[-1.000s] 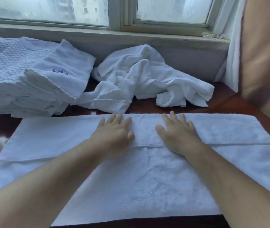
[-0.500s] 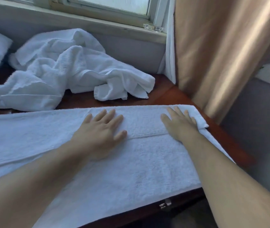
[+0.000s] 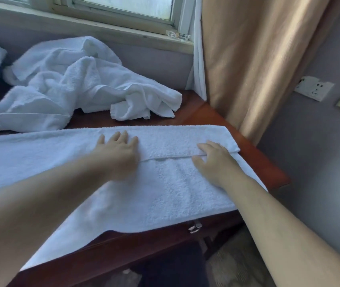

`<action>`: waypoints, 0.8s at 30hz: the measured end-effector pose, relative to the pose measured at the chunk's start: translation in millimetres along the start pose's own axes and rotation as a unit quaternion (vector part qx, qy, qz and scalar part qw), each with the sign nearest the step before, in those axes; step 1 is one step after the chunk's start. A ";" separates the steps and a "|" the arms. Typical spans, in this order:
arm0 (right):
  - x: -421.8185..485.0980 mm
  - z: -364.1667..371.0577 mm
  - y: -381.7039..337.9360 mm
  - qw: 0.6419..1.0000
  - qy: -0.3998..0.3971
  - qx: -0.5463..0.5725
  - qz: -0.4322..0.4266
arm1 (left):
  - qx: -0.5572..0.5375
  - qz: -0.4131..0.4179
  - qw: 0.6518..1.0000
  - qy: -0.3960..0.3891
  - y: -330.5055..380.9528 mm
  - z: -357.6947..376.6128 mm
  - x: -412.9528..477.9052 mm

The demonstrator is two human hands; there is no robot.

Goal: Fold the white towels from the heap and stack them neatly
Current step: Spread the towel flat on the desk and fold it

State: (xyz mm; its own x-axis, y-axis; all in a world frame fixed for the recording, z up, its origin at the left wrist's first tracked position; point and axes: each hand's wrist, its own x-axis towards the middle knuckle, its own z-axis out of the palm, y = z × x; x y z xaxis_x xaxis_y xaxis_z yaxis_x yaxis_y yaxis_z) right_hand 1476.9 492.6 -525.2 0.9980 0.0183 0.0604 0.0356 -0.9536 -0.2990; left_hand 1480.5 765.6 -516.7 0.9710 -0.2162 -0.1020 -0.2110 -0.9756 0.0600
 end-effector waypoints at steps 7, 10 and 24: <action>-85.5 -14.0 61.1 0.993 0.031 0.049 -0.102 | -0.087 0.231 0.968 0.039 95.3 18.9 -64.3; -105.9 -16.1 88.6 0.988 0.028 -0.024 -0.152 | -0.007 0.230 0.973 0.013 95.8 32.5 -67.1; -85.0 -36.0 114.1 0.953 0.233 -0.028 -0.192 | -0.149 0.194 0.969 0.032 96.2 -8.4 -48.1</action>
State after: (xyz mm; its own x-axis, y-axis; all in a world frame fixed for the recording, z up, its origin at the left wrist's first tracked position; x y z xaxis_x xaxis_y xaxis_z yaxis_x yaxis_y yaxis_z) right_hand 1394.2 371.4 -530.2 0.7800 0.2468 0.5750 0.3784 -0.9179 -0.1192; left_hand 1414.4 682.4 -497.7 0.8319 -0.5530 0.0464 -0.5291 -0.7652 0.3667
